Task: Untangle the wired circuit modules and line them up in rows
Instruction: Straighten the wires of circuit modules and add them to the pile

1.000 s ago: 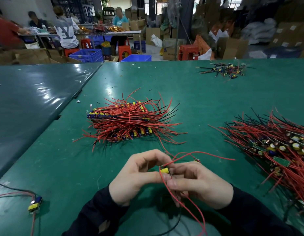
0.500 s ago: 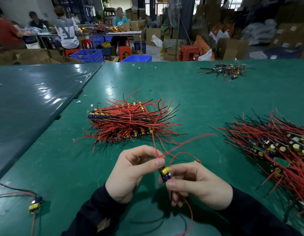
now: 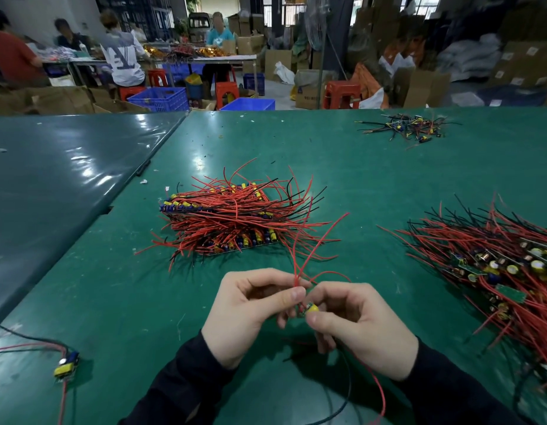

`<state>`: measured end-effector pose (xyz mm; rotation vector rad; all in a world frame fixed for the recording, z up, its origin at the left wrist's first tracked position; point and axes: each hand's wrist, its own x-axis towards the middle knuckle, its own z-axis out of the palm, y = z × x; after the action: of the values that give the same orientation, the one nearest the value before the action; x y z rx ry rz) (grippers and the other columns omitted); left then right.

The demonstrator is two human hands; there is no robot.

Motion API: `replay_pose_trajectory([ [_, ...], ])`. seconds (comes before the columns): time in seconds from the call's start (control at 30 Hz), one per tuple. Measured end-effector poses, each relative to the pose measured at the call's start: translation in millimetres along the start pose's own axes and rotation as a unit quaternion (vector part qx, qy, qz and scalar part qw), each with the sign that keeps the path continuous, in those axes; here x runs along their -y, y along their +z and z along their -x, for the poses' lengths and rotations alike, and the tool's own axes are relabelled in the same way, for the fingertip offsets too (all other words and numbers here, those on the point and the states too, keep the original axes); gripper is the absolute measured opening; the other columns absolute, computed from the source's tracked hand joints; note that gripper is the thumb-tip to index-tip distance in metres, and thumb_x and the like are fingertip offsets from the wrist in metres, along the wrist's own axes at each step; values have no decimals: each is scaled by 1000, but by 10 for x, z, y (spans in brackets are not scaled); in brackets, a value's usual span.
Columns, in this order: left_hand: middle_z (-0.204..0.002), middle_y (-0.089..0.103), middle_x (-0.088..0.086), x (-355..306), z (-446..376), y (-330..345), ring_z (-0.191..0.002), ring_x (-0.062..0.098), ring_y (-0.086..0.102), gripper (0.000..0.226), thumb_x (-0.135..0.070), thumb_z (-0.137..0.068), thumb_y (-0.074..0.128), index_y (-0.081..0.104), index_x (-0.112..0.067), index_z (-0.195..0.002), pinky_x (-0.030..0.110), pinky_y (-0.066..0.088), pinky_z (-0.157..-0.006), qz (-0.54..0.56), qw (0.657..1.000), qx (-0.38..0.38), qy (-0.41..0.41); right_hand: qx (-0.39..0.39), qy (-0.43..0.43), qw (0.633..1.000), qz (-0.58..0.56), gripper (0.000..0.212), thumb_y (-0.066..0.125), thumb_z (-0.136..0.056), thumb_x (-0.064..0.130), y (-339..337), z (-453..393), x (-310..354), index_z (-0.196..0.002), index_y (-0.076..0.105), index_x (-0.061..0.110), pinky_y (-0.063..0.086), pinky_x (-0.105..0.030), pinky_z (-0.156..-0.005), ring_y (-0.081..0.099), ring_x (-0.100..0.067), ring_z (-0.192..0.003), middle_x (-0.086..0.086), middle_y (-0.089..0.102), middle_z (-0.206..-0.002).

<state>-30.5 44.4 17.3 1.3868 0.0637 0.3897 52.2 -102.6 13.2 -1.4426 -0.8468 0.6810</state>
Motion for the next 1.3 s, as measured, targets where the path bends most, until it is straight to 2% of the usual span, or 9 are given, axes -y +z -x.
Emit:
replay_pose_trajectory([
  [0.17,-58,64,7,-9,8,-4,-49,11,57,18,2,-64,77,77,-7,-79,17,45,-47,28,998,12,-49,9,9,999,42,8,54,-75,16,18,-3,3,-71,61,18,36,-22,-43,52,-16,-39,-7,54,-52],
  [0.33,-56,64,7,-13,12,1,-48,10,58,13,0,-64,72,77,-8,-74,16,46,-47,32,996,22,-78,47,54,997,22,20,46,-75,13,35,15,-33,-89,55,2,36,-22,-42,54,-17,-37,-11,56,-51],
  [0.57,-55,61,3,-37,35,45,-45,9,56,19,4,-63,64,75,-10,-69,15,44,-43,97,989,45,-107,81,65,994,-26,15,41,-77,16,29,29,59,-66,52,16,32,-22,-41,54,-19,-37,-4,51,-41],
  [0.67,-56,62,5,-43,33,24,-43,9,55,30,16,-53,69,74,-12,-63,15,45,-42,135,982,33,-126,95,51,993,-57,18,43,-85,19,35,37,80,-69,48,15,33,-21,-42,56,-18,-38,-2,51,-41],
  [0.77,-58,63,8,-39,30,15,-43,11,56,29,-6,-42,91,73,-10,-65,16,46,-42,160,980,31,-113,109,46,990,-80,20,44,-88,19,14,36,104,-71,52,15,37,-18,-44,58,-18,-39,-3,53,-42],
  [0.83,-58,63,8,-30,35,-1,-44,12,57,39,-18,-35,95,73,-9,-66,18,46,-43,140,986,30,-90,119,53,987,-97,24,44,-89,20,11,32,107,-68,56,21,39,-18,-43,58,-18,-39,-3,53,-42],
  [0.97,-60,67,4,-3,15,-6,-49,10,59,18,-3,-51,83,72,-7,-64,17,47,-48,20,1000,-17,-12,87,62,991,-81,22,46,-87,20,19,17,72,-66,53,17,39,-19,-42,56,-19,-36,-4,49,-38],
  [1.13,-67,72,5,57,29,44,-60,9,64,11,-2,-57,79,72,-10,-59,18,51,-61,-136,985,-62,86,14,66,998,-14,33,44,-97,5,17,17,-18,-65,49,12,34,-17,-39,53,-19,-34,-5,45,-35],
  [1.3,-57,66,8,64,-4,61,-48,13,58,12,-4,-55,75,74,-7,-66,18,49,-52,11,998,-60,6,38,69,996,-33,20,50,-90,19,18,9,15,-74,51,8,38,-20,-41,55,-20,-36,-5,48,-38],
])
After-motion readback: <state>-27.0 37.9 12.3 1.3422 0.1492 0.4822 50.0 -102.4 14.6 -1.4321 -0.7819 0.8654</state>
